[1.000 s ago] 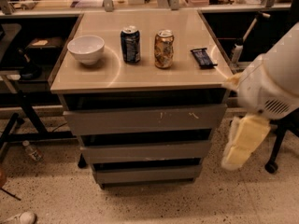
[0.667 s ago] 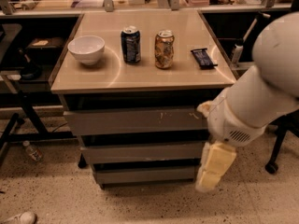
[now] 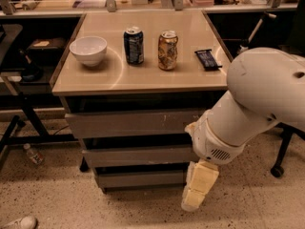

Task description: Open bottom drawer

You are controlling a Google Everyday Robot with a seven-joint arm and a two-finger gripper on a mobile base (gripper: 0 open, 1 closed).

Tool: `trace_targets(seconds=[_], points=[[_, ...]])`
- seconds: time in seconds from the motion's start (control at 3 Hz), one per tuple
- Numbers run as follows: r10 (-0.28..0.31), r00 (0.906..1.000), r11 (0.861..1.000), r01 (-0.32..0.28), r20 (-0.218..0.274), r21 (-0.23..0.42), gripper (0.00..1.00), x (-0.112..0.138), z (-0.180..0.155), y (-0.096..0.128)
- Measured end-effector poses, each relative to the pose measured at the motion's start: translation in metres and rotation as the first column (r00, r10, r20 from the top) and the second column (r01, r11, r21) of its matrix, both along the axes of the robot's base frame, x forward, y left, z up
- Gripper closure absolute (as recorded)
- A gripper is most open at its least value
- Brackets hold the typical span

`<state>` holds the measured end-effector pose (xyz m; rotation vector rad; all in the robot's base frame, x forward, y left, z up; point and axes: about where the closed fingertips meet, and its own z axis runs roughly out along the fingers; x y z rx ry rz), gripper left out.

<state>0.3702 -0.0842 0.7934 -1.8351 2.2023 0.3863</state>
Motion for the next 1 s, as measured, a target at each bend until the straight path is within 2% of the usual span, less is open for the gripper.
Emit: trace_targets(seconds=[0.33, 0.67, 1.0], points=[[0.0, 0.9998, 1.0, 0.0, -0.019, 0.007, 0.0, -0.004, -0.009, 0.003], [-0.002, 0.9961, 0.999, 0.005, -0.088, 0.032, 0.0, -0.01, -0.067, 0.023], [-0.025, 0.9897, 0.999, 0.028, -0.141, 0.02, 0.0, -0.007, -0.144, 0.041]])
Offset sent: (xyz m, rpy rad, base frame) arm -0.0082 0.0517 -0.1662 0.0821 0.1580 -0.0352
